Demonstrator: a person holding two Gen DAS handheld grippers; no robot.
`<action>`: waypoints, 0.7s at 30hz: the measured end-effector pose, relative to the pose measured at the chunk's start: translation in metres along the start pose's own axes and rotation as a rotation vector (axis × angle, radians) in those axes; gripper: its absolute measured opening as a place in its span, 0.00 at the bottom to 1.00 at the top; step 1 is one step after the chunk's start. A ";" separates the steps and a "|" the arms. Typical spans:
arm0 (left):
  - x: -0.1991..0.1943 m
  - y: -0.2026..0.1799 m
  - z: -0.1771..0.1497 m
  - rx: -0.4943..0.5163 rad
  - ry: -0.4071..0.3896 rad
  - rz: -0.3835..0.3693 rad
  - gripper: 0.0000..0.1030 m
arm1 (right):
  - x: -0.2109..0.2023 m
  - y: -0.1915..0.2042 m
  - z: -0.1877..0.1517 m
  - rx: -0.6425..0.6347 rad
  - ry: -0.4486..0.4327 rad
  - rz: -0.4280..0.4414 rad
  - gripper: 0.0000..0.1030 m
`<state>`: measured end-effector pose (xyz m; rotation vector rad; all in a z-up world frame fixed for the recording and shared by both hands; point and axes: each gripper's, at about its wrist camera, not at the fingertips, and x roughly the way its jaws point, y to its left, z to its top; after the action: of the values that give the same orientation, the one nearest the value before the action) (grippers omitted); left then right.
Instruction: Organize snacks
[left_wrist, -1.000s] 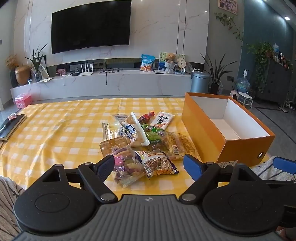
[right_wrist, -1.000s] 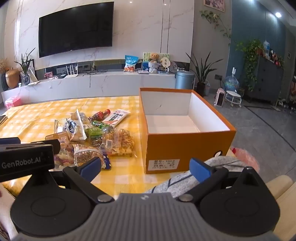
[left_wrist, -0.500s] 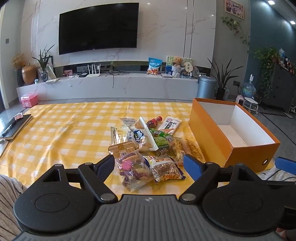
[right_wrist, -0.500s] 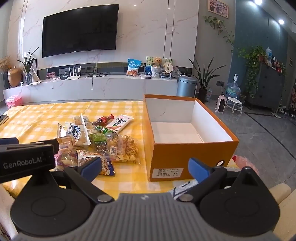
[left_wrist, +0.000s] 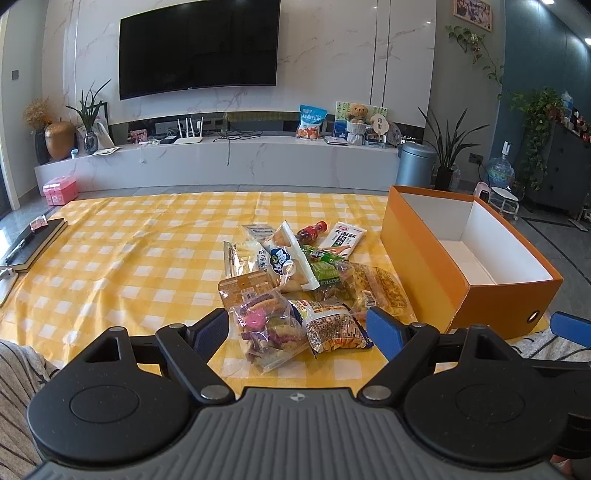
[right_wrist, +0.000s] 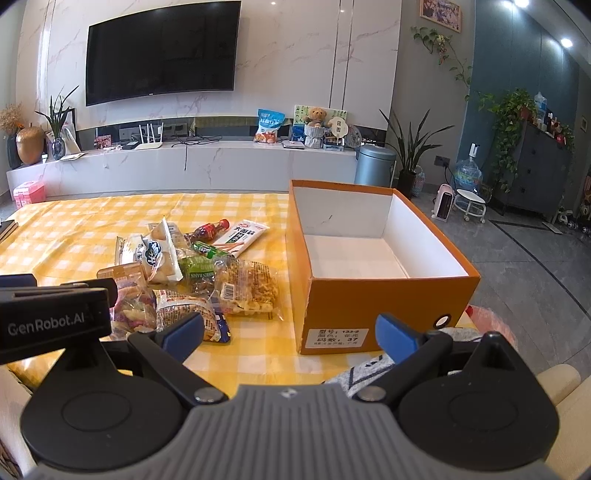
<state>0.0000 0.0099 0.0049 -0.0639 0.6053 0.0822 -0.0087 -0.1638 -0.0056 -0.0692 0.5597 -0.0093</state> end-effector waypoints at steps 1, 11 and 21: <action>0.000 0.000 0.000 -0.001 0.000 0.000 0.96 | 0.000 -0.001 0.000 0.000 0.002 -0.001 0.94; -0.001 0.001 -0.001 -0.001 -0.003 0.006 0.96 | 0.000 -0.001 -0.002 0.010 0.007 0.007 0.94; -0.001 0.001 -0.002 -0.006 -0.002 0.005 0.96 | 0.000 -0.001 0.000 0.006 0.014 0.007 0.94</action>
<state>-0.0015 0.0107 0.0038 -0.0686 0.6036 0.0887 -0.0089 -0.1648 -0.0059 -0.0619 0.5739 -0.0051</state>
